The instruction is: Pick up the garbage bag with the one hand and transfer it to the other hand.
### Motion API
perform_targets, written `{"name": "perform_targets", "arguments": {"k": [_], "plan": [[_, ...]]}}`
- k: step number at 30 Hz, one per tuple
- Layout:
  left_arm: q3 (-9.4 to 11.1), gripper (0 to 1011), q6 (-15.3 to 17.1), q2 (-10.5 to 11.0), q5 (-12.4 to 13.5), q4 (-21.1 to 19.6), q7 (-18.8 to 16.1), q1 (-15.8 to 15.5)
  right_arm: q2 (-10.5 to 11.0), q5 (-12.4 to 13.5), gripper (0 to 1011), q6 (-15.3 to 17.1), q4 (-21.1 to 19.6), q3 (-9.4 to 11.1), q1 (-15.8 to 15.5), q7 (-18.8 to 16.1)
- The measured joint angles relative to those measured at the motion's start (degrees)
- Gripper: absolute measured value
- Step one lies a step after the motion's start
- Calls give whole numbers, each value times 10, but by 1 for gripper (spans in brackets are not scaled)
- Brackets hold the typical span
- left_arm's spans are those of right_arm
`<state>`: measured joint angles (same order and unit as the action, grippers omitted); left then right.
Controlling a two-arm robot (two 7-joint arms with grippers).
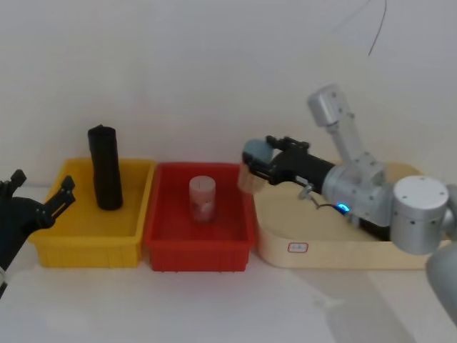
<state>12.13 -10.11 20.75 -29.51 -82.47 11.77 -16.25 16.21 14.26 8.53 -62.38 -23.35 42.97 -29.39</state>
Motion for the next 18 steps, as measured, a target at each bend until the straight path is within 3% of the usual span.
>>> {"name": "perform_targets", "arguments": {"k": [9, 18], "plan": [[0, 1000, 0, 0, 0, 0, 0, 0, 39, 11, 663, 27, -52, 27, -40, 26], [0, 1000, 0, 0, 0, 0, 0, 0, 59, 16, 663, 50, -67, 35, -68, 40]]}}
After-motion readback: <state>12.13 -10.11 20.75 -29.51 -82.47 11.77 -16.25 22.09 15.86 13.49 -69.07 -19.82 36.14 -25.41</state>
